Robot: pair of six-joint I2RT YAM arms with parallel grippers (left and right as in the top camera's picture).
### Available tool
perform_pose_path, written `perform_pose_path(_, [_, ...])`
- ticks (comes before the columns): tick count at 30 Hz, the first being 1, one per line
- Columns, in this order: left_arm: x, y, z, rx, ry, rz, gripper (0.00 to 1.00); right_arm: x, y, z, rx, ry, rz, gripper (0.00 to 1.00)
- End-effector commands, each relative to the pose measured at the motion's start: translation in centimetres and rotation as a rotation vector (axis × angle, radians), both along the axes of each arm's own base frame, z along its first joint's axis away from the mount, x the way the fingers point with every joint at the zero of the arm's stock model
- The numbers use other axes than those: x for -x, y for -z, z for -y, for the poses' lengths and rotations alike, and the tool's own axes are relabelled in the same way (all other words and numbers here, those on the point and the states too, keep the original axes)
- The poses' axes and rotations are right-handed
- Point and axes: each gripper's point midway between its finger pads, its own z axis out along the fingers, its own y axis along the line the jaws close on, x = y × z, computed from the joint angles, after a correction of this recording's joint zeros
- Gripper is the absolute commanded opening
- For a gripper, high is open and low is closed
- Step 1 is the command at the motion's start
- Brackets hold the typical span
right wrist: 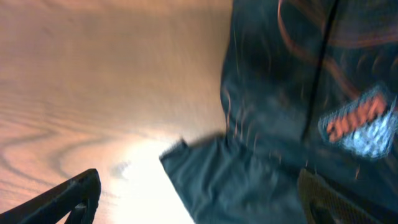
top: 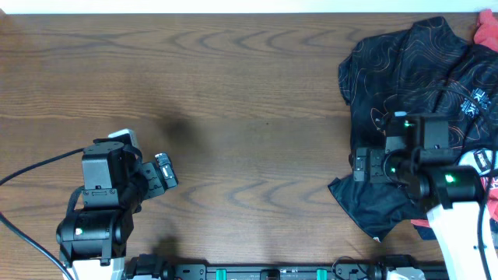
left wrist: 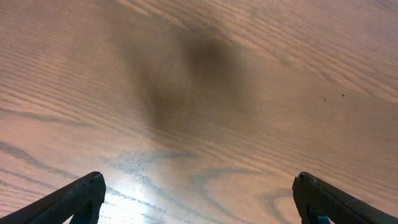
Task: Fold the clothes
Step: 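Reach the right gripper into the clothes pile and grasp the black shirt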
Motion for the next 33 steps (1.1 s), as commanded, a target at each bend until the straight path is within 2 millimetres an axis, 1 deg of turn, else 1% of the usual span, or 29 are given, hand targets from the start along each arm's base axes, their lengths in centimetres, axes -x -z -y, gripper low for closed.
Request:
perform_pose_path(1, [-0.2,-0.6,0.0,-0.004,0.009,0.012,0.98,0.7,2.1,1.4,0.067,0.127,-0.118,0.99])
perform_pose_path(3, [-0.2,-0.6,0.0,-0.004,0.009,0.012,0.98,1.3,3.6,1.9,0.090,0.169,-0.190,0.99])
perform_pose_path(6, [-0.2,-0.6,0.0,-0.004,0.009,0.012,0.98,1.8,5.7,1.9,0.095,0.191,-0.270,0.99])
perform_pose_path(10, [-0.2,-0.6,0.0,-0.004,0.009,0.012,0.98,2.5,8.4,2.0,0.103,0.207,-0.343,0.99])
perform_pose_path(12, [-0.2,-0.6,0.0,-0.004,0.009,0.012,0.98,3.2,9.9,2.0,0.108,0.217,-0.383,0.99])
perform_pose_path(15, [-0.2,-0.6,0.0,-0.004,0.009,0.012,0.98,3.8,11.4,2.1,0.111,0.231,-0.414,0.99])
perform_pose_path(19, [-0.2,-0.6,0.0,-0.004,0.009,0.012,0.98,3.5,13.2,2.1,0.104,0.242,-0.395,0.99])
perform_pose_path(25, [-0.2,-0.6,0.0,-0.004,0.009,0.012,0.98,2.4,14.7,1.4,0.068,0.231,-0.319,0.98])
perform_pose_path(26, [-0.2,-0.6,0.0,-0.004,0.009,0.012,0.98,2.3,14.8,1.2,0.054,0.226,-0.314,0.92])
perform_pose_path(28, [-0.2,-0.6,0.0,-0.004,0.009,0.012,0.98,2.2,15.0,0.7,0.030,0.216,-0.310,0.72])
perform_pose_path(29, [-0.2,-0.6,0.0,-0.004,0.009,0.012,0.98,2.3,15.1,0.5,0.019,0.212,-0.310,0.60])
perform_pose_path(30, [-0.2,-0.6,0.0,-0.004,0.009,0.012,0.98,2.4,15.1,0.4,0.018,0.212,-0.313,0.52])
perform_pose_path(32, [-0.2,-0.6,0.0,-0.004,0.009,0.012,0.98,2.6,15.2,0.5,0.020,0.212,-0.318,0.27])
perform_pose_path(33, [-0.2,-0.6,0.0,-0.004,0.009,0.012,0.98,2.6,15.3,0.5,0.020,0.212,-0.321,0.18])
